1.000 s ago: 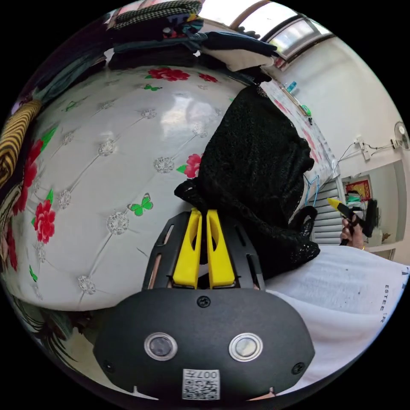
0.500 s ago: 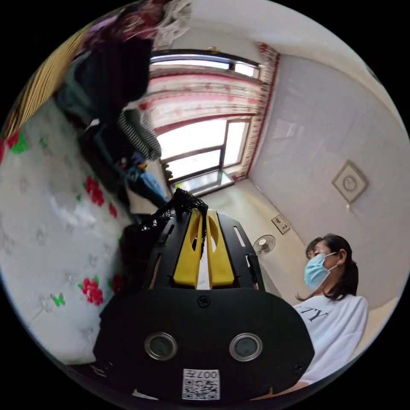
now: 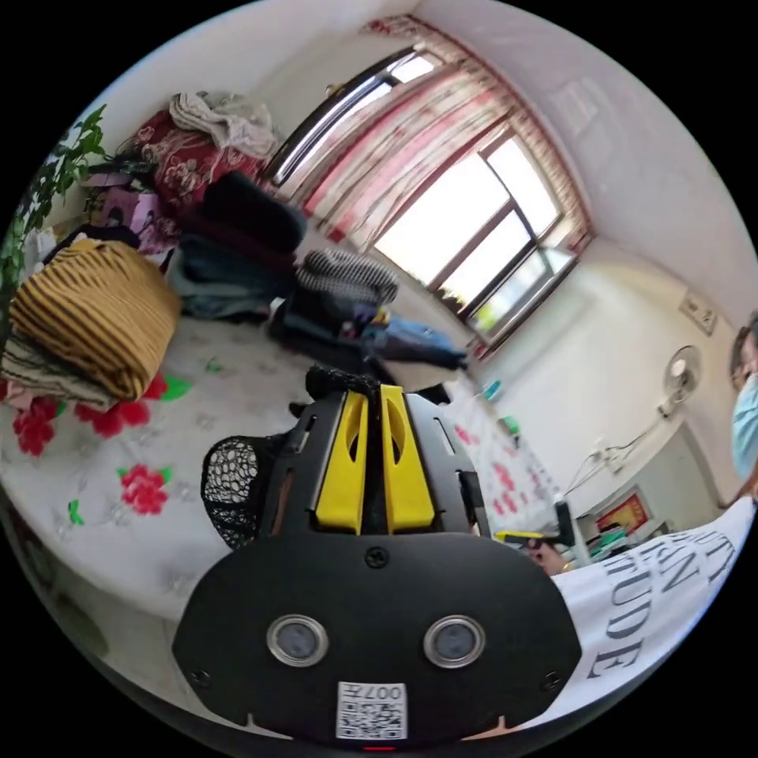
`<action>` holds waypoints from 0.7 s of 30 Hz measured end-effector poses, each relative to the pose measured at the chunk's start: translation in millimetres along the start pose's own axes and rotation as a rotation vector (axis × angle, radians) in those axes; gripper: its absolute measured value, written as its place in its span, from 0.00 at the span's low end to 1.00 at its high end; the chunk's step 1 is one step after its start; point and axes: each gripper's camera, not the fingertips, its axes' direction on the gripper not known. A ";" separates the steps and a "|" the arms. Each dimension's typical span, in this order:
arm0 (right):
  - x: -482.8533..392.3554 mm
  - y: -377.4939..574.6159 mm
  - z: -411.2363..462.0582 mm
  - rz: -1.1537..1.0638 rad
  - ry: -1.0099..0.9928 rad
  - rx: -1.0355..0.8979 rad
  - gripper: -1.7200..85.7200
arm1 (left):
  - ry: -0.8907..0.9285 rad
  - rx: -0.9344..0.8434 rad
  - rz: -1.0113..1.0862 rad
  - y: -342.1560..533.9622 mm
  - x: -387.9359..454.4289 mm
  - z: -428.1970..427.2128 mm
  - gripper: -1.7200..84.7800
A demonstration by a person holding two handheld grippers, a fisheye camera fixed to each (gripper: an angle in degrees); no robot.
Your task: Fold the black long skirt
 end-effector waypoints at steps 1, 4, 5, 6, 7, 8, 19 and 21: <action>-1.7 -3.6 2.5 -0.003 -0.009 -0.009 0.02 | -0.048 -0.035 0.006 8.5 5.0 10.4 0.07; -17.9 -17.1 7.5 -0.034 0.026 -0.028 0.02 | -0.233 -0.102 0.167 42.8 53.6 38.6 0.09; -25.0 -23.0 7.9 -0.048 0.045 -0.039 0.02 | -0.278 -0.097 0.258 55.7 79.9 47.5 0.10; -33.3 -28.9 8.5 -0.068 0.063 -0.048 0.02 | -0.283 -0.102 0.340 68.7 105.4 61.8 0.10; -38.2 -32.0 9.6 -0.081 0.078 -0.059 0.02 | -0.271 -0.112 0.376 75.4 117.4 71.6 0.11; -49.5 -38.1 12.5 -0.113 0.119 -0.079 0.02 | -0.228 -0.143 0.426 88.7 139.6 95.6 0.11; -130.0 -73.8 36.8 -0.293 0.267 -0.222 0.02 | -0.035 -0.723 0.807 234.7 233.5 450.9 0.09; -139.4 -75.2 41.9 -0.321 0.337 -0.253 0.02 | 0.100 -0.710 0.703 209.0 222.2 471.0 0.07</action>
